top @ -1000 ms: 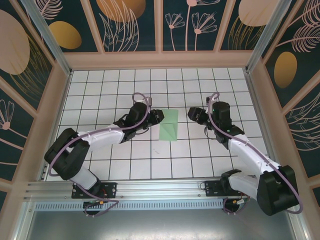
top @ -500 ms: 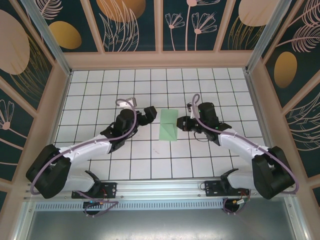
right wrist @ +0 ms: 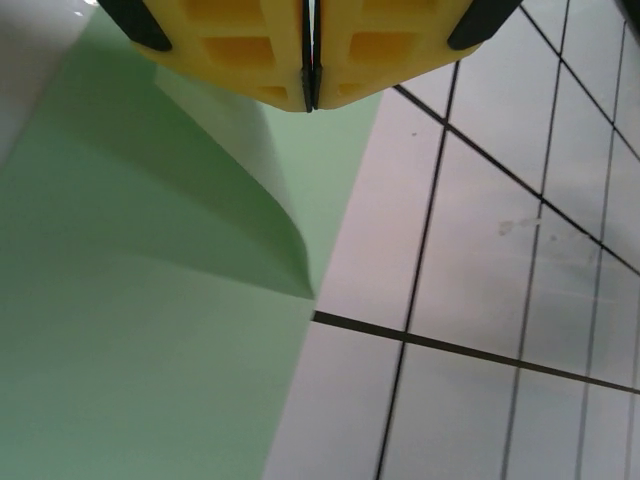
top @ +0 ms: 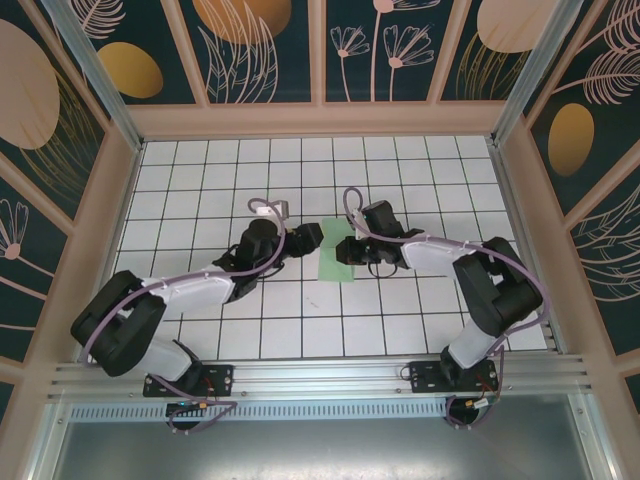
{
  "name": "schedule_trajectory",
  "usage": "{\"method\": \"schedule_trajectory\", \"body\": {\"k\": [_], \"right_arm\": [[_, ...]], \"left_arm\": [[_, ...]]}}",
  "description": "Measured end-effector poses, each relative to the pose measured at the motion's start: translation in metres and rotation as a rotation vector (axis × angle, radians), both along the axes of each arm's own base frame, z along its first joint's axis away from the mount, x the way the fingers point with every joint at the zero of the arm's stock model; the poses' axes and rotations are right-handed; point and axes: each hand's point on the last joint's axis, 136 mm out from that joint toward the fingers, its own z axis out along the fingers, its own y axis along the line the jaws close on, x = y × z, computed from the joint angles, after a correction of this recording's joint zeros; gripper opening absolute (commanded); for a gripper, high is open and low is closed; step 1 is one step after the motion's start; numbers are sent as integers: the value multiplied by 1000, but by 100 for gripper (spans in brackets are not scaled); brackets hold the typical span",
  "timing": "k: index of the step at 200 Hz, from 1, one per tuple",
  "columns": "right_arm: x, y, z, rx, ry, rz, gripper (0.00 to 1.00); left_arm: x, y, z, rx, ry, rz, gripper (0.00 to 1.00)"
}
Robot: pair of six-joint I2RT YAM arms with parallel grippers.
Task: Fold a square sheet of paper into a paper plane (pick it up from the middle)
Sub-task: Fold the triangle a second time at the center of the table.
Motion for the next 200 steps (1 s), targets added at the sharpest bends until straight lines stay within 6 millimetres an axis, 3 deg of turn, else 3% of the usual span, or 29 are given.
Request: {"method": "schedule_trajectory", "body": {"k": [50,94,150,182,200], "right_arm": [[13,-27,-24,-7,65,-89,14],[8,-31,-31,11,98,-103,15],[9,-33,-31,21,106,-122,16],[8,-31,-26,39,106,-116,18],[4,-30,-12,69,90,-115,18]], "left_arm": [[3,-37,-37,14,142,-113,48],[8,-69,-66,29,255,-178,29],[5,-68,-110,86,395,-149,23],[5,-68,-119,102,423,-137,22],[5,-67,-119,102,423,-135,22]]}}
